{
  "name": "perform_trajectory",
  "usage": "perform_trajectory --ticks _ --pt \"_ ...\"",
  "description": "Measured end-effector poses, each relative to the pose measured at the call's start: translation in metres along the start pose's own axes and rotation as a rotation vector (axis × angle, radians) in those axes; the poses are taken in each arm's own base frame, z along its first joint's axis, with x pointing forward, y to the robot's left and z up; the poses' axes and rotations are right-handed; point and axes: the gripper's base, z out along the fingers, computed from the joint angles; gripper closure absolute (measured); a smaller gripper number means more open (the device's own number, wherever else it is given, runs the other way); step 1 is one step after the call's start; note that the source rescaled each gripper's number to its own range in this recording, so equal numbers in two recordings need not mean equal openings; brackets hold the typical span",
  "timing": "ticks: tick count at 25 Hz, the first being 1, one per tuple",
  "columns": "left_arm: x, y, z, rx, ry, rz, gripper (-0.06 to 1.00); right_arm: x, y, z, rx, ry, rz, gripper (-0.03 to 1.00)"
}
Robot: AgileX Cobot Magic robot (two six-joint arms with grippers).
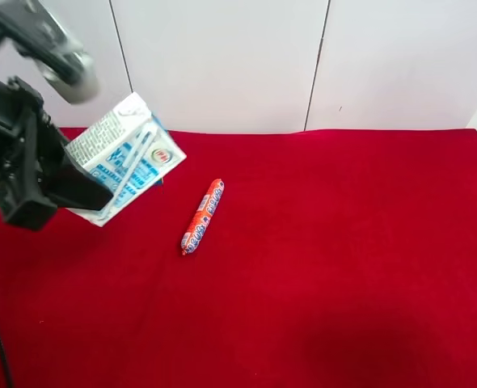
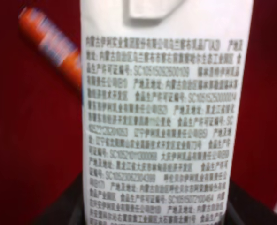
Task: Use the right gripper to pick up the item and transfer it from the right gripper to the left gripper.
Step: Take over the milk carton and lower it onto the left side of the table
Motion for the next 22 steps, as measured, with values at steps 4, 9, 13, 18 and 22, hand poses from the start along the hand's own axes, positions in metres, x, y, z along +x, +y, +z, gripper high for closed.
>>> perform_trajectory --ticks 4,9,13,18,22 --pt "0.005 0.014 0.015 -0.066 0.102 -0.063 0.94 0.000 0.000 0.000 0.000 0.000 0.000 -0.03" --pt "0.018 0.051 0.024 -0.143 0.161 -0.222 0.94 0.000 0.000 0.000 0.000 0.000 0.005 -0.03" --pt "0.036 0.087 0.028 -0.211 0.214 -0.368 0.94 0.000 0.000 0.000 0.000 0.000 0.005 -0.03" --pt "0.058 0.122 0.039 -0.266 0.263 -0.511 0.94 0.000 0.000 0.000 0.000 0.000 0.005 -0.03" --pt "0.069 0.141 0.054 -0.283 0.263 -0.613 0.94 0.000 0.000 0.000 0.000 0.000 0.005 -0.03"
